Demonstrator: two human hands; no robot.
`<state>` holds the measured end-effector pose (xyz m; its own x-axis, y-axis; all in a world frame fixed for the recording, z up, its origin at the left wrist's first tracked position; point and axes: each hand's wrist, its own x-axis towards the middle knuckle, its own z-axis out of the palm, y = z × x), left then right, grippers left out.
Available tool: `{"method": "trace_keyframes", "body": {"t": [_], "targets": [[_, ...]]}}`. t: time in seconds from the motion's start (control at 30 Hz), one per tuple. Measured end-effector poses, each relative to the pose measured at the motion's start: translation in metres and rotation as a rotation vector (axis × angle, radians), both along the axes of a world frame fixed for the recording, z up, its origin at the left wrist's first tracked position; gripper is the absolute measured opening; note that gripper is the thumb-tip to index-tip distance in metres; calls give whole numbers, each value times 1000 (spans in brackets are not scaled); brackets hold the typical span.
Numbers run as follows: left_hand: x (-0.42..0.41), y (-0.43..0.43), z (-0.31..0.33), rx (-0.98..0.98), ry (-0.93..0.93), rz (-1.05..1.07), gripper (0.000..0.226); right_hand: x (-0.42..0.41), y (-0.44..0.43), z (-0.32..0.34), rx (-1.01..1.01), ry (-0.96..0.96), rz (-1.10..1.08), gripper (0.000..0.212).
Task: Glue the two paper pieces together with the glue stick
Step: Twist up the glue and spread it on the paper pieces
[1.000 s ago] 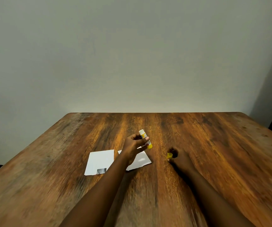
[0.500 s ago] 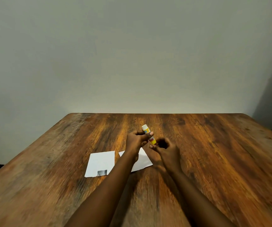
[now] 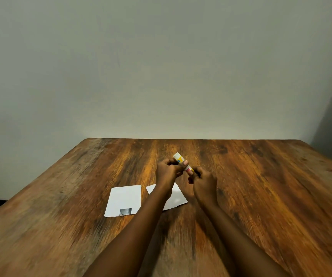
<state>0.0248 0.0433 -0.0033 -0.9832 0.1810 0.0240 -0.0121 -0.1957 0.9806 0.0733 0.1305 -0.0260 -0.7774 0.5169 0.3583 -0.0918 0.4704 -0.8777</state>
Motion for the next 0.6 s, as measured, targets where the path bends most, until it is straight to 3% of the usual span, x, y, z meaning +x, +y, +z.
{"method": "trace_keyframes", "body": {"t": [0.03, 0.13, 0.2, 0.47, 0.6], "targets": [[0, -2, 2, -7, 9, -17, 14, -1, 1, 3, -154, -34, 74, 21], [-2, -7, 7, -30, 36, -82, 8, 1, 1, 14, -912, -146, 351, 31], [-3, -8, 6, -55, 51, -83, 7, 2, 6, 15, -1103, -215, 433, 35], [-8, -9, 9, -88, 52, 26, 22, 1, 2, 11, -640, -12, 247, 12], [-7, -7, 9, -115, 66, 29, 27, 1, 1, 14, -621, -37, 240, 8]]}}
